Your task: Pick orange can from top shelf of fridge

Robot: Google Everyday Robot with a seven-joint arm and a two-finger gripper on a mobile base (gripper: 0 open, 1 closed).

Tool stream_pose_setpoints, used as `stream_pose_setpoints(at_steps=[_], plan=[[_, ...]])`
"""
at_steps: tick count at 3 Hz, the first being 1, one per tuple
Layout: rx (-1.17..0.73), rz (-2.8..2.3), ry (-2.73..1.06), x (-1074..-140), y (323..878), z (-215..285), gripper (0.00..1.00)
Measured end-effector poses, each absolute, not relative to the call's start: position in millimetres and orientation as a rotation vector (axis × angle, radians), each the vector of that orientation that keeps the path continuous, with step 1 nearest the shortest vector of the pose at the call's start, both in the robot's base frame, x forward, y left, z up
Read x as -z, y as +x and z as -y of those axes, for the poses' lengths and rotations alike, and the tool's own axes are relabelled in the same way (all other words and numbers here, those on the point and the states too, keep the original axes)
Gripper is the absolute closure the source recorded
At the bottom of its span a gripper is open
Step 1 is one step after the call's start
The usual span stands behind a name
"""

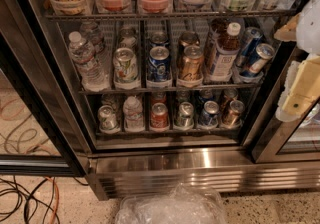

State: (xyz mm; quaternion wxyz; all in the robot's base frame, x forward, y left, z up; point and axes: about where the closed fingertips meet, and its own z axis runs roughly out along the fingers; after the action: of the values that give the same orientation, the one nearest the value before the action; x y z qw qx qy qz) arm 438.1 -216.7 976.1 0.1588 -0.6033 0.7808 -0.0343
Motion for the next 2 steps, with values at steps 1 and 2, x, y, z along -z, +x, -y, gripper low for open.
stream_pose_setpoints(at_steps=[1,2], plan=[[0.098,-2.232,-1.725,-976.1,438.1,216.6,0.00],[0.053,-2.101,-1.755,-992.1,440.7,173.1,0.00]])
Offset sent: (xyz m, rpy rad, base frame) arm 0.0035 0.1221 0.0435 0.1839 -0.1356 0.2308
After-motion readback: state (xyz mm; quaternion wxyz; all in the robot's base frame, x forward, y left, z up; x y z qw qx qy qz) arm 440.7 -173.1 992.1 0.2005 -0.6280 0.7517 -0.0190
